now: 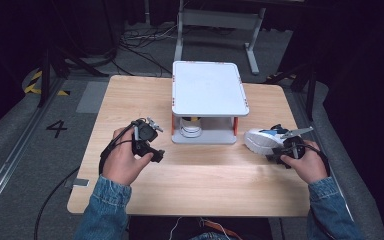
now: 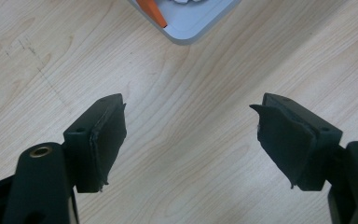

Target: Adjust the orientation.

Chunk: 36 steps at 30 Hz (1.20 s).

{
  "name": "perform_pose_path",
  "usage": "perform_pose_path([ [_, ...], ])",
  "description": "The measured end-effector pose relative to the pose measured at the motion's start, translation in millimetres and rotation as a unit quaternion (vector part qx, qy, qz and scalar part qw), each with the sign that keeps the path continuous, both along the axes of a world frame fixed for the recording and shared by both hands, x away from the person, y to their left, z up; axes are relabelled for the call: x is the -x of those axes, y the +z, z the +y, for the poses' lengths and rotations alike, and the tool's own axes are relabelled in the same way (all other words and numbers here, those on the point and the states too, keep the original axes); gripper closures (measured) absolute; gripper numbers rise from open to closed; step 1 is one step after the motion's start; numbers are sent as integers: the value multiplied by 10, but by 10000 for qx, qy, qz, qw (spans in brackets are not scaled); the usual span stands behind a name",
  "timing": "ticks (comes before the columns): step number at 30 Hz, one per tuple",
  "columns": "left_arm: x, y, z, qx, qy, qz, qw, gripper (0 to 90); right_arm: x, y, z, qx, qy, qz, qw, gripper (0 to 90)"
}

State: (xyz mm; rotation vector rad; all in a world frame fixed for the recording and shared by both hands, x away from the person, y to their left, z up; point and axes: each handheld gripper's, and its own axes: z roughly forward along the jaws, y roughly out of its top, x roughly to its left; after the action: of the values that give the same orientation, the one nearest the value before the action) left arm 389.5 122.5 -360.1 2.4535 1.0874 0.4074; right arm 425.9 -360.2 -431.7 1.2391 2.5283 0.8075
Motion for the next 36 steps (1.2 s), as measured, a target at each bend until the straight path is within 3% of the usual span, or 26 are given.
perform_pose_path([
  [3,3,8,5,0,29,1,10000,243,70,135,-17,-18,29,59,10000,576],
  [5,3,2,15,2,27,4,10000,244,122,275,-43,-111,32,-33,9999,614],
  [10,56,-49,73,-38,159,115,9998,249,118,532,-92,-184,-71,-641,9978,687],
  [14,114,-87,129,-115,269,187,9994,250,2,543,-54,19,-15,-794,9968,658],
  [18,189,-117,199,-108,398,279,9988,250,-104,538,91,585,230,-831,9946,588],
  [22,237,-135,280,-151,488,279,9983,250,-193,498,216,758,364,-820,9931,558],
  [25,276,-136,326,-115,554,288,9980,250,-225,479,255,798,443,-792,9927,555],
  [27,283,-129,340,-121,559,264,9980,250,-224,501,242,737,432,-775,9933,628],
  [29,286,-129,343,-115,576,254,9979,250,-221,510,220,602,417,-680,9950,629],
  [36,255,-113,286,-85,459,253,9986,250,-150,492,201,491,417,-749,9951,630],
])
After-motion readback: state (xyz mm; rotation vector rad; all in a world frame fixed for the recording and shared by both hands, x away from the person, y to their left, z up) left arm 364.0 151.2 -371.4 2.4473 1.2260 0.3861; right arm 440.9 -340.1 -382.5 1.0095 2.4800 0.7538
